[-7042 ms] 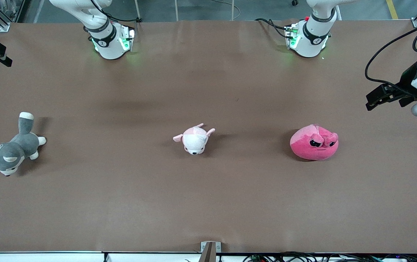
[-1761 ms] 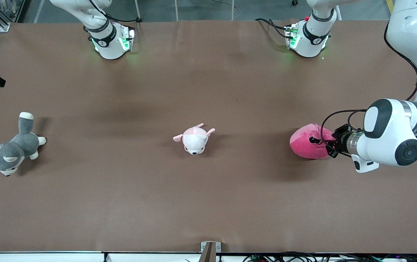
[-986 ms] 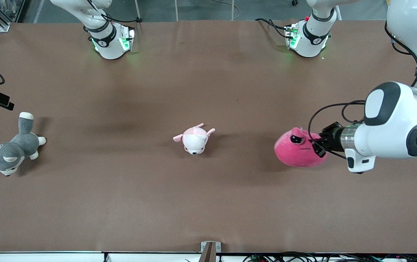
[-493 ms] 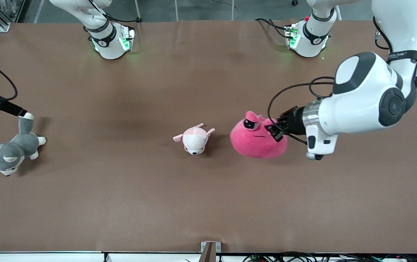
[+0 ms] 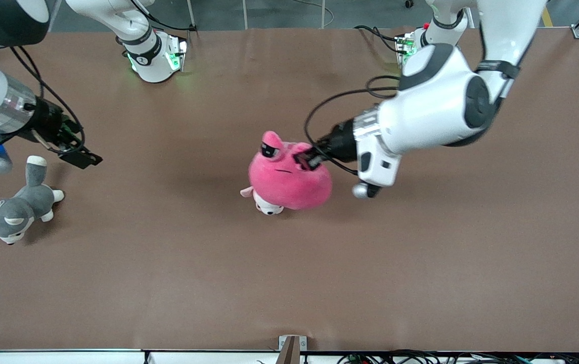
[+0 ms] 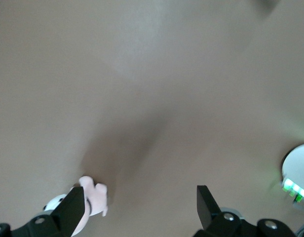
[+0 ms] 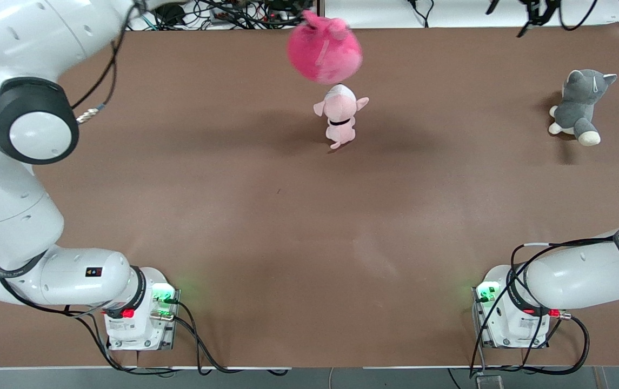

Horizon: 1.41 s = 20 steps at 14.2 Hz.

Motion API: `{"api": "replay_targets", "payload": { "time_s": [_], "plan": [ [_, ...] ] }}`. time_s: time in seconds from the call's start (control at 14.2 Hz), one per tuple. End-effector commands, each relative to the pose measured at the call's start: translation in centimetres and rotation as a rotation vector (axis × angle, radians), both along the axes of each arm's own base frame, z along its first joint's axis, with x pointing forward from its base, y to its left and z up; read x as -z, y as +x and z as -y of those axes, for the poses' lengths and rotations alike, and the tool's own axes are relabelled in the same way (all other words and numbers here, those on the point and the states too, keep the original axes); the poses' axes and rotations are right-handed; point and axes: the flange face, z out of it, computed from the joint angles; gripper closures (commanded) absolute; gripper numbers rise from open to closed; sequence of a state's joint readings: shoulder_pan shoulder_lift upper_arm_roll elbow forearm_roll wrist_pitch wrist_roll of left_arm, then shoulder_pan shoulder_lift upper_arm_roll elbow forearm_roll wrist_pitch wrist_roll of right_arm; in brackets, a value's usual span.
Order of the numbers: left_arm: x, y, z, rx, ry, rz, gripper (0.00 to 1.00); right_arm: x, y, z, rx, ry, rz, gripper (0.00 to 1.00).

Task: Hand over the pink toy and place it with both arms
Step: 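Carry the pink toy toward the middle while the right gripper approaches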

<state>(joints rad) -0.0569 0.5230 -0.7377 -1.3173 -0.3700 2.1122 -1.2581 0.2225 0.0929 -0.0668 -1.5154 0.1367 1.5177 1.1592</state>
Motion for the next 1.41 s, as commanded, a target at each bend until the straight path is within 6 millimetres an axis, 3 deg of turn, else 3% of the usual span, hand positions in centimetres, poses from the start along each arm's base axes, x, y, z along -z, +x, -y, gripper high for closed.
{"api": "replay_targets", "payload": {
  "time_s": [0.0, 0.28, 0.56, 0.77, 0.99, 1.34],
  "plan": [
    [-0.2, -1.1, 3.5, -0.022, -0.077, 0.032, 1.0, -0.7, -0.9, -3.8, 0.113, 0.029, -0.015, 0.0],
    [0.3, -3.2, 7.4, -0.022, -0.119, 0.08, 1.0, -2.8, -2.5, -9.0, 0.329, 0.054, -0.044, 0.0],
    [3.3, -5.0, 11.1, -0.029, -0.055, 0.12, 1.0, -3.3, -4.0, -13.2, 0.528, 0.029, -0.071, 0.0],
    [5.3, -6.2, 13.3, -0.037, -0.038, 0.16, 1.0, -3.8, -3.8, -15.2, 0.683, 0.065, -0.04, 0.0],
    [5.9, -6.5, 13.9, -0.039, -0.04, 0.166, 1.0, -1.8, -3.6, -17.8, 0.704, 0.042, -0.044, 0.0],
    [5.5, -6.6, 13.9, -0.05, -0.042, 0.16, 1.0, 2.9, -2.6, -18.2, 0.727, 0.0, -0.076, 0.0]
  ]
}}
